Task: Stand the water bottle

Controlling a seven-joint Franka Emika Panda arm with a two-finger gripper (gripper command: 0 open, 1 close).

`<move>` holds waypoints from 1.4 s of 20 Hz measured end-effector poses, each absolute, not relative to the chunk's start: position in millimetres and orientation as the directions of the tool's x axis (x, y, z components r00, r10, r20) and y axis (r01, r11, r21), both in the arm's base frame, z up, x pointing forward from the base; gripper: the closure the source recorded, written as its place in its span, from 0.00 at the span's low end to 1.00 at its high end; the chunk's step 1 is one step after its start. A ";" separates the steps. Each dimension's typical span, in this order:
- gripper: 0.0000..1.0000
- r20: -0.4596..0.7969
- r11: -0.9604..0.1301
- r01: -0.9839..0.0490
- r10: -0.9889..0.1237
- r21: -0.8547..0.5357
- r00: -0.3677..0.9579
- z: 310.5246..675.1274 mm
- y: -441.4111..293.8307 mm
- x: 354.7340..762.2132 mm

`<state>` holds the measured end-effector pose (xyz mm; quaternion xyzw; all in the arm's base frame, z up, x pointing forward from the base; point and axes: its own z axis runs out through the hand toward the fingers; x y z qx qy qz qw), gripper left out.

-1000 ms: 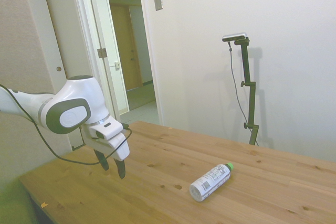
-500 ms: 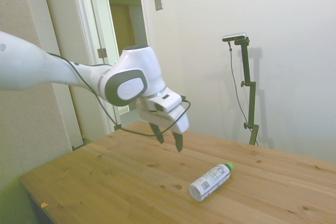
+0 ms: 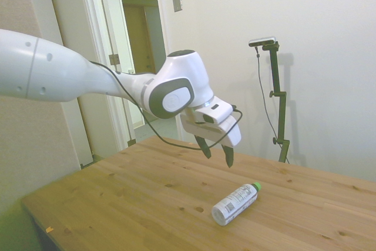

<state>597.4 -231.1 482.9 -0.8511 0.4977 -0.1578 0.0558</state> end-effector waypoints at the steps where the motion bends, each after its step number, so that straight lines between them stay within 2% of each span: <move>1: 0.00 0.223 -0.490 -0.833 -0.868 -0.256 0.443 477.1 -239.4 607.4; 8: 0.00 0.210 -0.464 -0.857 -0.882 -0.224 0.422 427.5 -270.2 648.7; 27: 0.00 0.183 -0.492 -0.859 -0.866 -0.142 0.466 366.3 -264.9 682.0; 28: 1.00 0.184 -0.495 -0.858 -0.864 -0.135 0.470 363.9 -263.4 682.7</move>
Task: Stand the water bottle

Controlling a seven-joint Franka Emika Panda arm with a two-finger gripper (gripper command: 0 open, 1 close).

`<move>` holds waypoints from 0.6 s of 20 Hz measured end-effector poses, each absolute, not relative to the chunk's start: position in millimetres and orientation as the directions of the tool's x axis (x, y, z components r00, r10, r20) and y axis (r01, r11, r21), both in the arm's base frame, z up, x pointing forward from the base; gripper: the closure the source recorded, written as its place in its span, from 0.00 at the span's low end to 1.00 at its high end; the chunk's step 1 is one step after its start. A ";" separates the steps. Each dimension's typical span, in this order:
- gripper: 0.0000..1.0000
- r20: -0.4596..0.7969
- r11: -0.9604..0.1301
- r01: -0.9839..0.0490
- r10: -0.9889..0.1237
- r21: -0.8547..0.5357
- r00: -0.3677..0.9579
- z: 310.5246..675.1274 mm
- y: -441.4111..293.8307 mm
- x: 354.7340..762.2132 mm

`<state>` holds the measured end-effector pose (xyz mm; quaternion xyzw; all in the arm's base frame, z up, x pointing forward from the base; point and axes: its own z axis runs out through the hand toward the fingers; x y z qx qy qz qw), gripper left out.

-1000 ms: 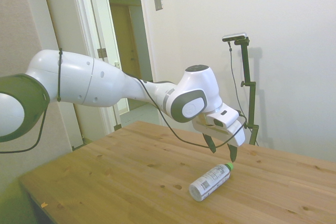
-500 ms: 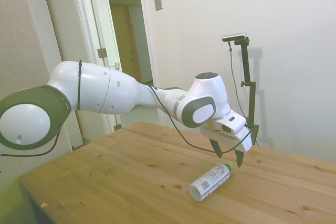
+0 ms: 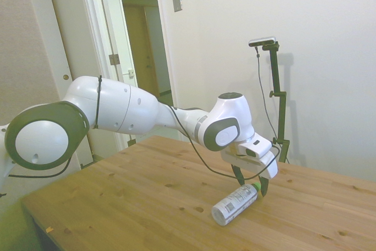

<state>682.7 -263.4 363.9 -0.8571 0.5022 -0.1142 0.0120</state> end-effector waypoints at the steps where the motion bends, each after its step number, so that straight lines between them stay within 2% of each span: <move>1: 1.00 0.184 -0.497 -0.858 -0.862 -0.132 0.472 362.3 -262.5 683.1; 12: 1.00 0.177 -0.471 -0.874 -0.876 -0.122 0.448 354.0 -267.6 683.4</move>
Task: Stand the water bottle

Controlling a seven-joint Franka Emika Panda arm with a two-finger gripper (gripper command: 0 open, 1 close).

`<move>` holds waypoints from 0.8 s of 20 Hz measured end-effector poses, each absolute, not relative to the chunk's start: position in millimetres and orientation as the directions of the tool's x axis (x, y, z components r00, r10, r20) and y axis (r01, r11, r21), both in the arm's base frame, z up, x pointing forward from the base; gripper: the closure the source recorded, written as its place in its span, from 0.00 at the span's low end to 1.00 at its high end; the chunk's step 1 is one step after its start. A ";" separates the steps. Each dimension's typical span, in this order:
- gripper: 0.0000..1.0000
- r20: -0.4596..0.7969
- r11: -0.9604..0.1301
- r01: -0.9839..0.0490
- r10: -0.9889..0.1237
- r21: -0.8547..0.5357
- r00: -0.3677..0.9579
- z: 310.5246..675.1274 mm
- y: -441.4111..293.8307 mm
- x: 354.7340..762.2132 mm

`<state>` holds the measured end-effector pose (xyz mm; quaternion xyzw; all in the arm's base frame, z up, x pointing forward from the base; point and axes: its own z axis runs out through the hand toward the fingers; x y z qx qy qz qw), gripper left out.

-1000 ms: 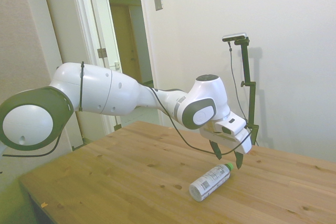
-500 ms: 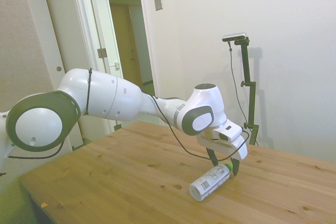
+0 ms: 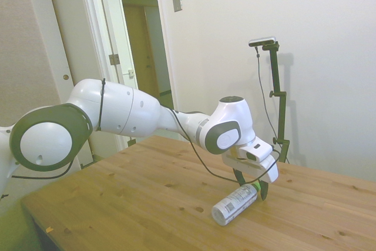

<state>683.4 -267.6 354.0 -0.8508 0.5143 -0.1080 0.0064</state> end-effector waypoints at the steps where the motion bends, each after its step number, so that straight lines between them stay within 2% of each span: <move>1: 1.00 0.177 -0.470 -0.874 -0.877 -0.122 0.447 353.9 -267.6 683.5; 8: 1.00 0.158 -0.459 -0.881 -0.884 -0.112 0.441 358.7 -267.0 684.3; 16: 1.00 0.130 -0.394 -0.914 -0.916 -0.100 0.380 356.5 -266.6 689.1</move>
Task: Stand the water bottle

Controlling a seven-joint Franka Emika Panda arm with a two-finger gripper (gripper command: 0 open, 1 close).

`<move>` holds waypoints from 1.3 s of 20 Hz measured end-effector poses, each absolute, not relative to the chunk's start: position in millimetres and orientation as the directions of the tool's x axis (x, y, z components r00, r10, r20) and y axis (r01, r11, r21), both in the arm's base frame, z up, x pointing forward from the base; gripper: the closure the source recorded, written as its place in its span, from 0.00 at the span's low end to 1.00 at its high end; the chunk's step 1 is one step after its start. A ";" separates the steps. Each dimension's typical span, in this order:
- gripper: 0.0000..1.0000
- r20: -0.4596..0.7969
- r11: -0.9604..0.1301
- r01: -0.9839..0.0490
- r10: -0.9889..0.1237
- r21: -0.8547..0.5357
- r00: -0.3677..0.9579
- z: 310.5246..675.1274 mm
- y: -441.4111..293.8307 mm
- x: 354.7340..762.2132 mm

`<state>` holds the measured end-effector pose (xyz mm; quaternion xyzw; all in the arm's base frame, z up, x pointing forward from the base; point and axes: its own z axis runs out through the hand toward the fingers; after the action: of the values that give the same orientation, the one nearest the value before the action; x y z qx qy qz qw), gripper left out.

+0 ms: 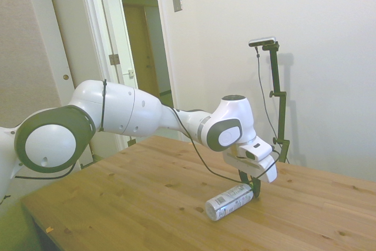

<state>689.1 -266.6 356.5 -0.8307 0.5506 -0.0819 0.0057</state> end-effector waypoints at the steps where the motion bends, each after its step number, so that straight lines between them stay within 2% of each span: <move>1: 1.00 0.127 -0.382 -0.919 -0.921 -0.100 0.369 358.3 -266.8 690.3; 4: 1.00 0.138 -0.355 -0.926 -0.931 -0.131 0.337 373.9 -265.7 696.0; 7: 1.00 0.153 -0.345 -0.919 -0.935 -0.194 0.319 406.8 -252.8 700.8; 11: 1.00 0.209 -0.336 -0.882 -0.937 -0.331 0.278 460.4 -215.8 695.1; 14: 1.00 0.268 -0.328 -0.834 -0.937 -0.444 0.226 481.0 -188.4 683.7; 18: 1.00 0.361 -0.337 -0.758 -0.921 -0.558 0.144 482.9 -158.0 666.3; 19: 1.00 0.372 -0.335 -0.747 -0.920 -0.574 0.126 476.3 -144.0 647.9; 22: 1.00 0.425 -0.360 -0.731 -0.899 -0.580 0.106 479.1 -145.0 644.1; 26: 1.00 0.500 -0.396 -0.643 -0.866 -0.655 0.025 479.6 -138.4 636.3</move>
<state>636.3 -138.4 479.6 -0.7050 0.5352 -0.4485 0.1241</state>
